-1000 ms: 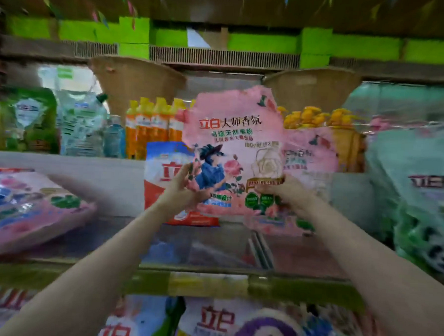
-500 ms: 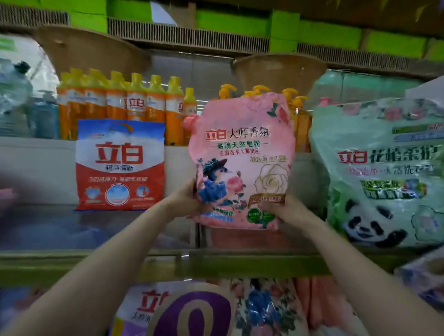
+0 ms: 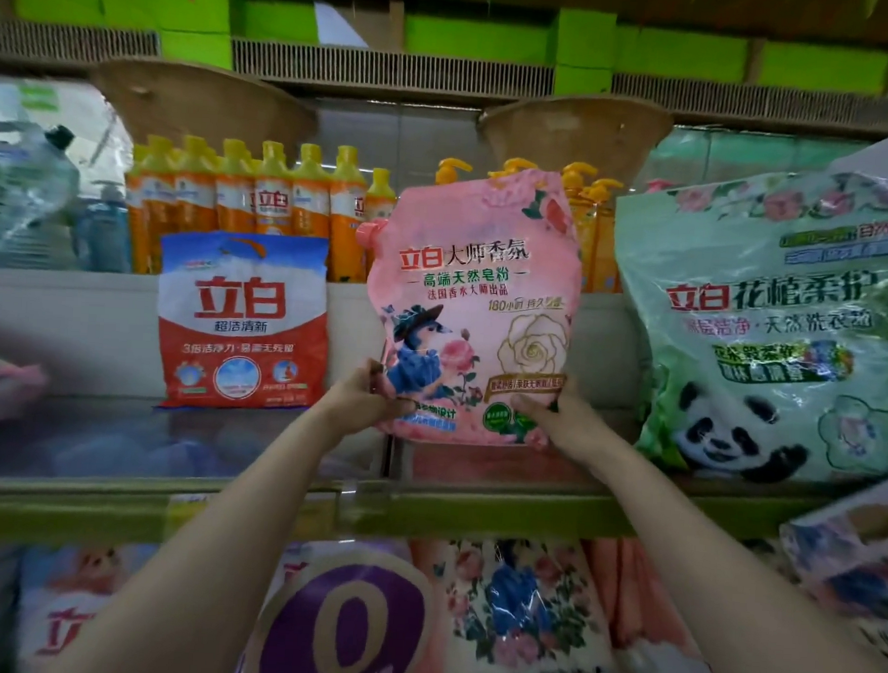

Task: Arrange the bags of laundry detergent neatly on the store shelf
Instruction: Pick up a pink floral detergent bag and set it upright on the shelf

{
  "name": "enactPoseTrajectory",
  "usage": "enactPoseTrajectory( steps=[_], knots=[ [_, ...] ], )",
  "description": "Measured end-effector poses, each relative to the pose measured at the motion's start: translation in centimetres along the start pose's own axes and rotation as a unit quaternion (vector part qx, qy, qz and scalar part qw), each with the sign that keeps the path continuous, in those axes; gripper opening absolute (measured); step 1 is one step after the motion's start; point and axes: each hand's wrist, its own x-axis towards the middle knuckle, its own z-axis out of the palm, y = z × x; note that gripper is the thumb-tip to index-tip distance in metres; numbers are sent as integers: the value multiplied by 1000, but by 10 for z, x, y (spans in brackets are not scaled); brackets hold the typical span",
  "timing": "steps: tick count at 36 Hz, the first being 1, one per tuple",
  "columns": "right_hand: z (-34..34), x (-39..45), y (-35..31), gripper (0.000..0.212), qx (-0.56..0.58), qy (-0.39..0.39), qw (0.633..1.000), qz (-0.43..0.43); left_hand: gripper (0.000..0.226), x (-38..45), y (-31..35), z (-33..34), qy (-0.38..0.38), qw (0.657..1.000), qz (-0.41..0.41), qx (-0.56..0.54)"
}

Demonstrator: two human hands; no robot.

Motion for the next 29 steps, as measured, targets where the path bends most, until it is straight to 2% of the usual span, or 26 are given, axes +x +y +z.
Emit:
enactPoseTrajectory(
  steps=[6, 9, 11, 13, 15, 17, 19, 22, 25, 29],
  knots=[
    [2, 6, 5, 41, -53, -5, 999, 3, 37, -8, 4, 7, 27, 999, 4, 29],
    [1, 4, -2, 40, -107, -34, 994, -14, 47, -17, 11, 12, 56, 991, 11, 121],
    [-1, 3, -11, 38, -184, -64, 981, 12, 41, -25, 19, 12, 64, 981, -3, 185],
    [-7, 3, -25, 36, -319, -100, 941, 58, 42, -32, 27, 8, 68, 973, -24, 219],
    [-10, -2, -46, 35, -444, -101, 886, 82, 54, -33, 27, 0, 60, 965, -33, 253],
    [-7, -8, -64, 40, -540, -113, 832, 68, 61, -36, 26, -10, 59, 959, -34, 275],
    [7, -12, -78, 45, -570, -131, 810, 31, 60, -42, 25, -22, 71, 954, -29, 289],
    [43, -12, -96, 38, -552, -135, 819, -82, 45, -52, 19, -43, 100, 943, -22, 318],
    [78, -14, -113, 36, -504, -115, 839, -171, 42, -68, 10, -71, 128, 925, -46, 356],
    [122, -14, -135, 26, -430, -132, 871, -195, 41, -100, 2, -113, 169, 900, -79, 393]
  ],
)
